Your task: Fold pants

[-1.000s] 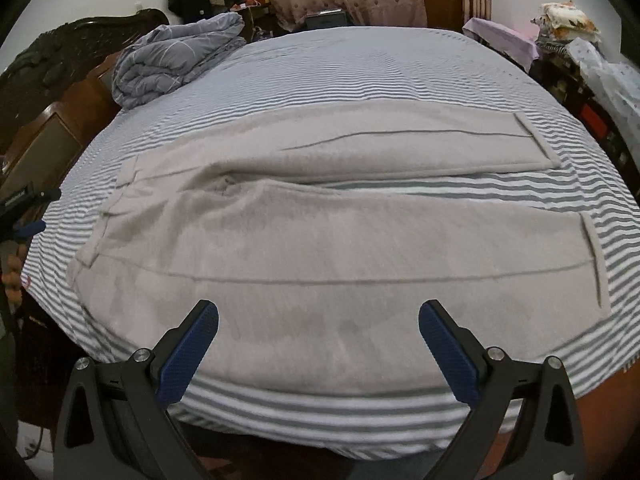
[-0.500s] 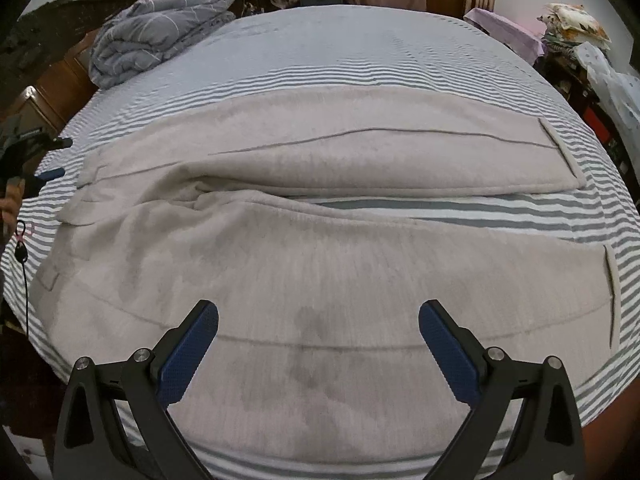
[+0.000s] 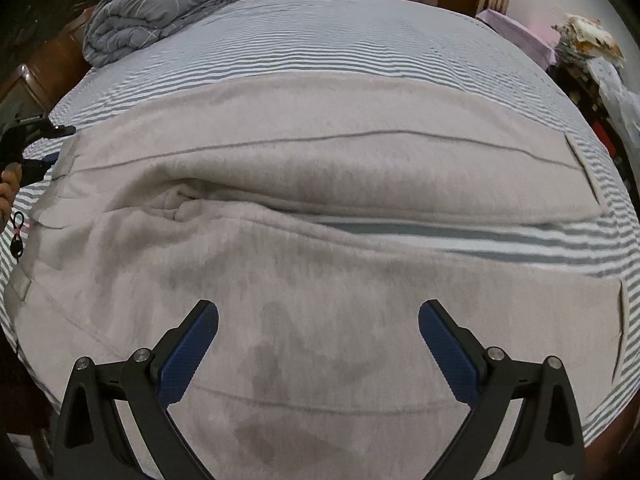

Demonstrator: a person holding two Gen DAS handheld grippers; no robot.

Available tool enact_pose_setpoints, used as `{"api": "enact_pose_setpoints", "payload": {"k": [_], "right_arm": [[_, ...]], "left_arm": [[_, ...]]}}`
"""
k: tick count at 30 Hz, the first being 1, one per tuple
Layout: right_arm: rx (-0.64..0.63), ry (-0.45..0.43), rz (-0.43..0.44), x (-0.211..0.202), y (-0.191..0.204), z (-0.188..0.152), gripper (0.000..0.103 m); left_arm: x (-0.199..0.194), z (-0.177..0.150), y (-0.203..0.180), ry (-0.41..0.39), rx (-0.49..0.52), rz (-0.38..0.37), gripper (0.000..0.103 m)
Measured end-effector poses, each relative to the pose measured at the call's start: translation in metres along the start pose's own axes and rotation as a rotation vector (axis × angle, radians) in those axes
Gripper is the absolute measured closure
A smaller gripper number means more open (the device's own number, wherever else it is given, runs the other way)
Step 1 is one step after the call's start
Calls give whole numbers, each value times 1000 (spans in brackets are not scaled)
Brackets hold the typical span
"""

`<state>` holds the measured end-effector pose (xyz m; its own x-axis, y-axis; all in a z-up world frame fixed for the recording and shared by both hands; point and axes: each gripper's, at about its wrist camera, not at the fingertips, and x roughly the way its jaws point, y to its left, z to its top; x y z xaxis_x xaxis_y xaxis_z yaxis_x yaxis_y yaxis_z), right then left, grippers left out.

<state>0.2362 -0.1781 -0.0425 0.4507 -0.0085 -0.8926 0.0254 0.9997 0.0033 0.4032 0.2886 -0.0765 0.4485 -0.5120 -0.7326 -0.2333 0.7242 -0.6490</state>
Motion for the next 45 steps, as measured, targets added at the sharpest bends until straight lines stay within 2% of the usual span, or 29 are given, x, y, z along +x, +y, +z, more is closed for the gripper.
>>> {"api": "enact_pose_setpoints", "payload": {"k": [4,7,8,11,14,19,21,24,28,30,32,33,34,35,36,37,40,43,45], "right_arm": [[-28,-9,4,3,1,13,4],[-53,-30,47,4,-1,36,4],[-79,-38,81,7,-1,52,4],[-161,-36,179,19,-2,97,4],[-251,0,239,42,0,147,4],[-390,64,281,81,6,210,25],[-449,109,299,101,7,229,29],[-546,153,275,122,9,240,38],[-613,208,277,142,5,250,39],[-628,243,336,150,2,254,37],[-654,245,359,150,3,255,37],[-663,251,369,149,3,255,41],[-676,248,372,146,3,256,56],[-674,244,380,144,2,256,65],[-651,247,382,141,-2,258,83],[-638,251,384,140,-1,257,90],[-616,196,325,128,4,251,95],[-626,116,255,101,11,237,96],[-587,50,231,73,9,230,97]], "left_arm": [[6,6,-5,0,24,1,61],[14,9,-3,7,10,13,65],[14,8,0,4,5,24,73],[11,5,6,-7,14,8,76],[9,0,5,-28,52,7,81],[4,-6,4,-63,84,-1,87],[3,-3,6,-69,84,-17,91],[0,-4,8,-84,84,-38,95],[-3,-4,10,-103,83,-53,95],[-3,-6,7,-114,90,-52,96],[-4,-7,4,-122,96,-43,96],[-5,-8,4,-123,94,-44,96],[-6,-9,3,-126,97,-44,96],[-7,-10,1,-128,98,-40,96],[-8,-10,1,-129,94,-41,96],[-8,-10,1,-131,88,-44,96],[-13,-12,-3,-140,88,-42,96],[-19,-14,-11,-146,101,-35,96],[-26,-16,-12,-151,100,-36,96]]}}
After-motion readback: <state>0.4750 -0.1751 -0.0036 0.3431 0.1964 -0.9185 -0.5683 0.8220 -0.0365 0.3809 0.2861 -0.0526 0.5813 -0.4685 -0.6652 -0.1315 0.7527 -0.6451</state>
